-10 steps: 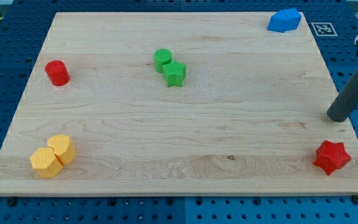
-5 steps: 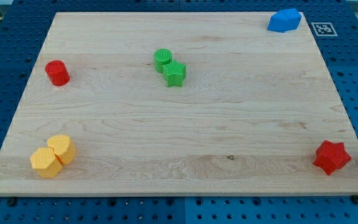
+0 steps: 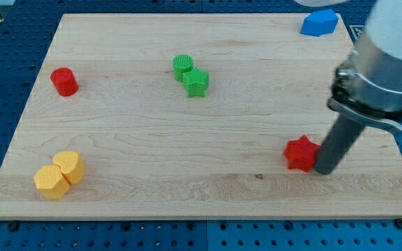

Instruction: Push the red star right side of the red circle

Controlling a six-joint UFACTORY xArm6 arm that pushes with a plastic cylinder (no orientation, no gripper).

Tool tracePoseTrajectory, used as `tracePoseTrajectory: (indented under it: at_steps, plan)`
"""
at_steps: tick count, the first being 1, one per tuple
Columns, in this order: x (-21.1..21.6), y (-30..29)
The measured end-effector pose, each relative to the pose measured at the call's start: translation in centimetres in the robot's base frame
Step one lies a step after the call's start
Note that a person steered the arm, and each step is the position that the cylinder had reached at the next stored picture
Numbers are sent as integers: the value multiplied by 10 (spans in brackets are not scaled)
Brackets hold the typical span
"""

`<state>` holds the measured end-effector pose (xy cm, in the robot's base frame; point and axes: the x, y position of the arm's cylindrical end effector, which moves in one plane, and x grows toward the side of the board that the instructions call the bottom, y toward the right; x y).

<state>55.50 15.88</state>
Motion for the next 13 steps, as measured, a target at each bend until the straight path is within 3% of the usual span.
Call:
tracePoseTrajectory:
  at_steps: [2, 4, 5, 6, 7, 13]
  plan:
    - [-25, -82]
    - [-47, -111]
    - [-35, -89]
    - [-41, -49]
    - [-54, -45]
    - [-127, -214]
